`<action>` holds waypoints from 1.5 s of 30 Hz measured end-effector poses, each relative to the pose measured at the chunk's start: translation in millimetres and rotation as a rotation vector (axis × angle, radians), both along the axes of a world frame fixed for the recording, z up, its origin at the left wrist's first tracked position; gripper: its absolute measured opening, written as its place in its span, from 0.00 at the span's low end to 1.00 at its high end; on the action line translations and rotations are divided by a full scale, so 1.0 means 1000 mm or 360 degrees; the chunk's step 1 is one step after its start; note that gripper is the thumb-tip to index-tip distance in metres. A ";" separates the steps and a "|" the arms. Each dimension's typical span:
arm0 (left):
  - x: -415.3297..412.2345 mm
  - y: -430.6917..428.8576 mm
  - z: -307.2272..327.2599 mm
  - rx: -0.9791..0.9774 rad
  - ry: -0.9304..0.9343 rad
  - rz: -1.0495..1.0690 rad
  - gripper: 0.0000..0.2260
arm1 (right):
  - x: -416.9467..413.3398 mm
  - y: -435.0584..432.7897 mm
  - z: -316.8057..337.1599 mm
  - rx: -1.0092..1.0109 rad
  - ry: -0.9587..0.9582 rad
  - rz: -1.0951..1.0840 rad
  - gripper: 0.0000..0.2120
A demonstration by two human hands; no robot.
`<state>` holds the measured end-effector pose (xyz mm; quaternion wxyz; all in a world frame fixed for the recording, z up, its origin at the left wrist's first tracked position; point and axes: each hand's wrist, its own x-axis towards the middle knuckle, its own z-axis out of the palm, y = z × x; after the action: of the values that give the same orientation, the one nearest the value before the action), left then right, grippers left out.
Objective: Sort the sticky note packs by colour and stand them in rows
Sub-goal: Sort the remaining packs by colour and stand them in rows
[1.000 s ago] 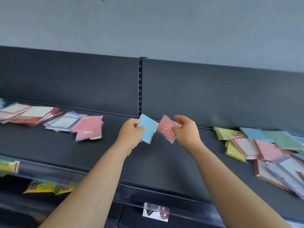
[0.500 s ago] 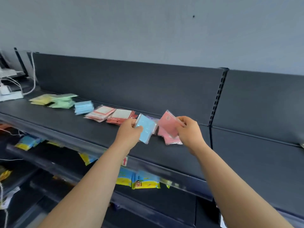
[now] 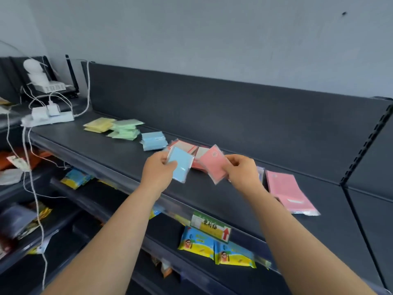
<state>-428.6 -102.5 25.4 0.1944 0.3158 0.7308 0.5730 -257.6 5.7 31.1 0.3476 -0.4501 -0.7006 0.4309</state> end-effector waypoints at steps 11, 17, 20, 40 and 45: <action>-0.107 0.051 -0.007 0.0182 -0.0163 0.0277 0.15 | -0.106 0.058 0.004 0.0030 -0.0022 0.0135 0.12; -0.162 0.080 0.002 0.0037 0.0063 0.0263 0.08 | -0.151 0.079 0.008 0.0007 -0.0053 0.0066 0.09; -0.185 0.099 0.007 -0.0051 0.0255 0.0148 0.06 | -0.169 0.086 0.007 -0.0008 -0.0065 -0.0036 0.07; -0.244 0.131 -0.022 -0.0311 0.1008 -0.0494 0.09 | -0.206 0.036 -0.006 -0.0060 -0.0067 -0.0672 0.08; -0.239 0.124 -0.016 -0.0351 0.1065 -0.0562 0.11 | -0.204 0.033 -0.005 -0.0040 -0.0093 -0.0723 0.08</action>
<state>-667.5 21.9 9.5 0.0738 0.5832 0.7455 0.3142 -461.3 38.6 25.9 0.4096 -0.6128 -0.5857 0.3370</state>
